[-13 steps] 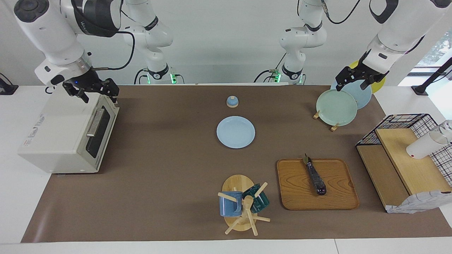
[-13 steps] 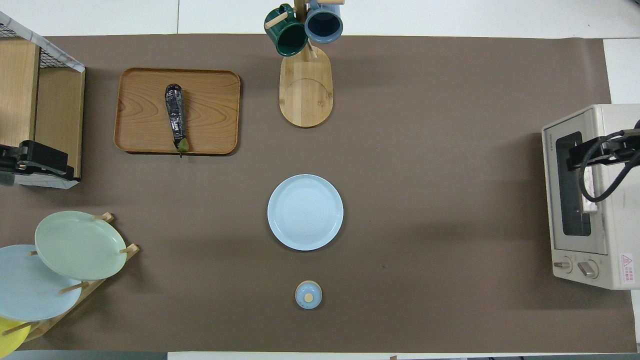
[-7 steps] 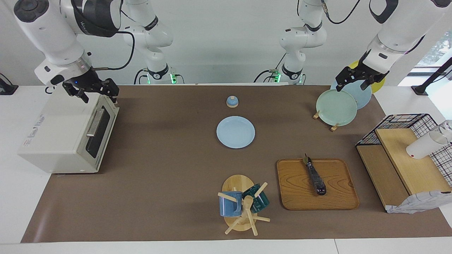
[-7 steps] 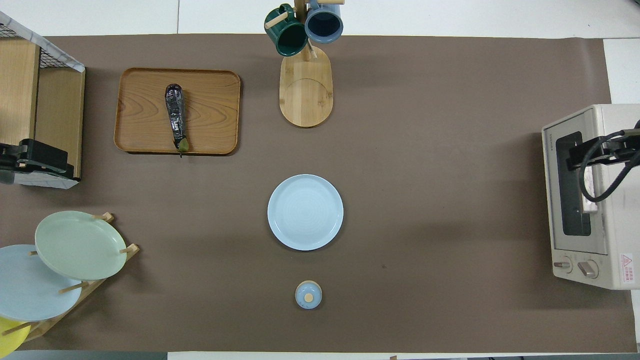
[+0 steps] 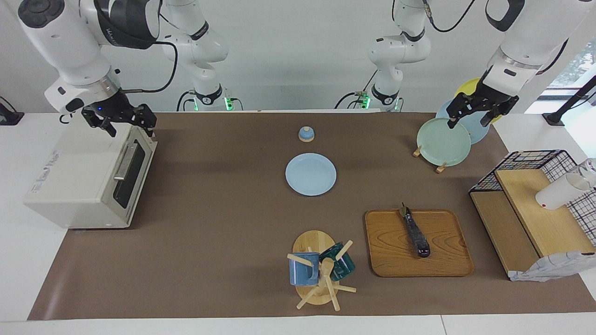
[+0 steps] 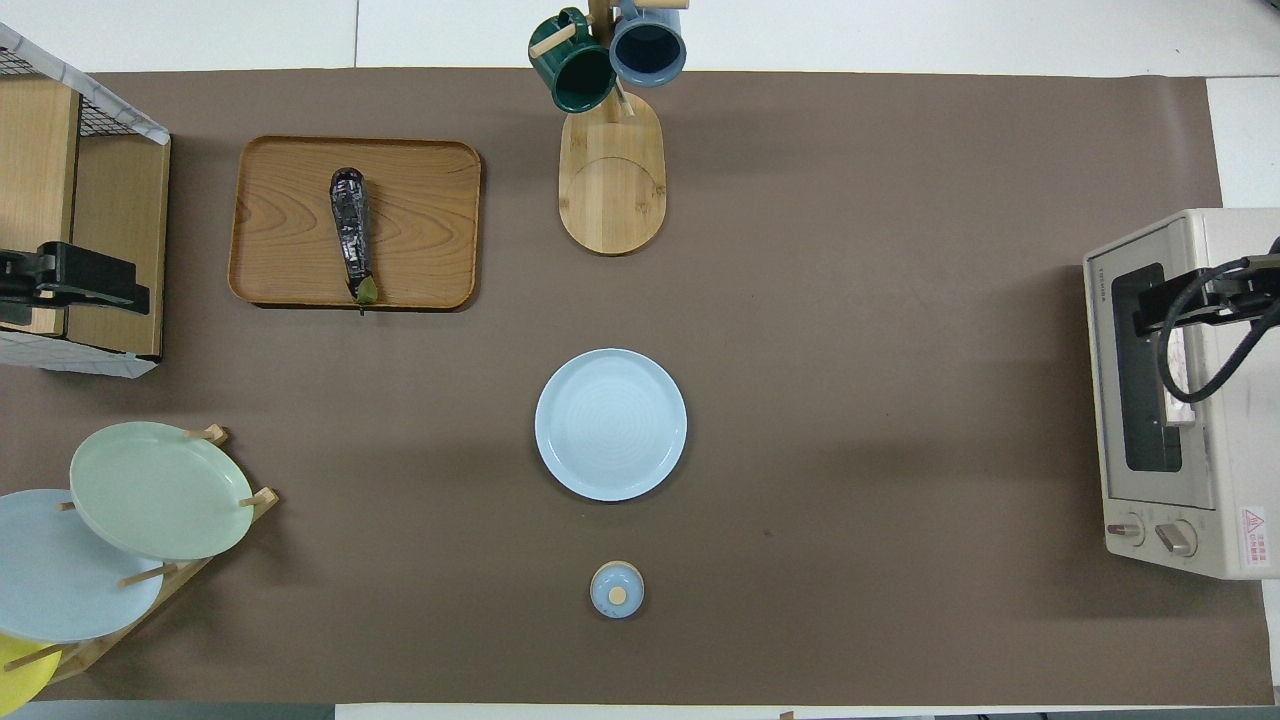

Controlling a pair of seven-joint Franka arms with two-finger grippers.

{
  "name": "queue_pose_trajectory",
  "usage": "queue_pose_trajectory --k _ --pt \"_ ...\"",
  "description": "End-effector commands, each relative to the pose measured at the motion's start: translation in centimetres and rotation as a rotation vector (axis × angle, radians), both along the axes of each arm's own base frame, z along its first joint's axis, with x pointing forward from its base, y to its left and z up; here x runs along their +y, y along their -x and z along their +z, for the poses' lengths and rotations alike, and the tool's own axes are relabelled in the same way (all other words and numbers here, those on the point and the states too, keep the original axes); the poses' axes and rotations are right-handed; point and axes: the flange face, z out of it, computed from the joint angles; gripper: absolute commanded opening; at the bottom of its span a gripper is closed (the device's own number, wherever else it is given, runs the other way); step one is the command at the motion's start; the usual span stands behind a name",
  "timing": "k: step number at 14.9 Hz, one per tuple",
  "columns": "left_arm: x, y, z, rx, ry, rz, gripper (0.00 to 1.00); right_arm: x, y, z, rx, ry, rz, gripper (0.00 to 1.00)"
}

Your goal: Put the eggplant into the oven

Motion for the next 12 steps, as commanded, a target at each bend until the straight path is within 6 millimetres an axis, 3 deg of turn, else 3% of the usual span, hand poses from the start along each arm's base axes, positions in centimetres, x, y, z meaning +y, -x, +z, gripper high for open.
queue_pose_trajectory --k 1,3,7,9,10,12 --pt "-1.0 -2.1 -2.9 -0.018 -0.005 -0.007 1.00 0.2 0.3 -0.2 -0.009 -0.024 -0.007 0.52" --pt "-1.5 -4.6 -6.2 -0.013 0.009 -0.010 1.00 0.1 0.4 -0.7 -0.011 -0.025 0.005 0.00" --pt "-3.3 -10.3 -13.5 0.033 0.067 -0.011 1.00 -0.7 0.9 -3.2 -0.063 -0.006 0.000 0.00" --pt "-3.4 -12.2 -16.6 0.014 0.074 0.000 1.00 -2.3 0.7 -6.2 -0.079 0.025 -0.042 0.00" --pt "-3.9 -13.3 -19.1 0.004 0.077 0.023 1.00 -4.0 0.8 -7.9 -0.087 0.032 -0.089 0.00" --pt "-5.6 -14.9 -23.4 -0.023 0.072 0.021 1.00 -4.4 1.1 -9.6 -0.072 0.062 -0.085 0.00"
